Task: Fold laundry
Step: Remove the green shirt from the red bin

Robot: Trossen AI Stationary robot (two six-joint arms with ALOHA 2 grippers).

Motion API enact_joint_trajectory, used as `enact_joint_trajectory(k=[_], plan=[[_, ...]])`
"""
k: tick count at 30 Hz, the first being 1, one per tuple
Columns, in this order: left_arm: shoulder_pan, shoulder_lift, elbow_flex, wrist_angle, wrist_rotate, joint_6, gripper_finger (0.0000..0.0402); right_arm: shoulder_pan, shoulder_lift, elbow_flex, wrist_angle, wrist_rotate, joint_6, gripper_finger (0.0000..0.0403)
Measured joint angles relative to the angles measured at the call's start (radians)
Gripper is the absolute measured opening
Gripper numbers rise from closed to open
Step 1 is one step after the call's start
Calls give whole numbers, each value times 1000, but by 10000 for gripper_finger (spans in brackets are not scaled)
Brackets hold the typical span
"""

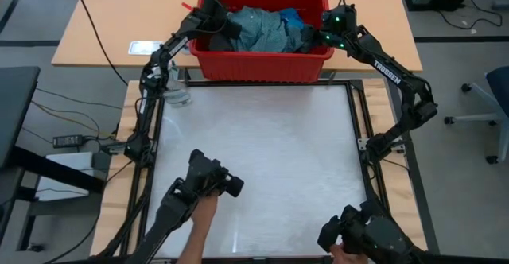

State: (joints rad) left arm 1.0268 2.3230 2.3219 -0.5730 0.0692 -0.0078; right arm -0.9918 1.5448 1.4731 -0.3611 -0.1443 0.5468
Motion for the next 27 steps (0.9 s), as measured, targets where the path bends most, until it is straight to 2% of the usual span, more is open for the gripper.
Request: enact_joint_trajectory(k=[4,7,15,19,24,27], plan=[[-19,-75,4,35,42,59,2,7,0,0,0,0,2,115],[-24,-104,0,34,127,67,2,10,0,0,0,-11,2,86],[-64,-254,3,125,518,88,1,33,0,0,0,-89,24,13],[-100,-322,1,151,667,131,1,61,-3,0,-1,-111,42,10],[-154,-413,2,186,751,125,0,121,-46,-1,-56,-112,64,8],[-195,-456,2,189,799,124,0,172,-90,-1,-124,-73,38,5]])
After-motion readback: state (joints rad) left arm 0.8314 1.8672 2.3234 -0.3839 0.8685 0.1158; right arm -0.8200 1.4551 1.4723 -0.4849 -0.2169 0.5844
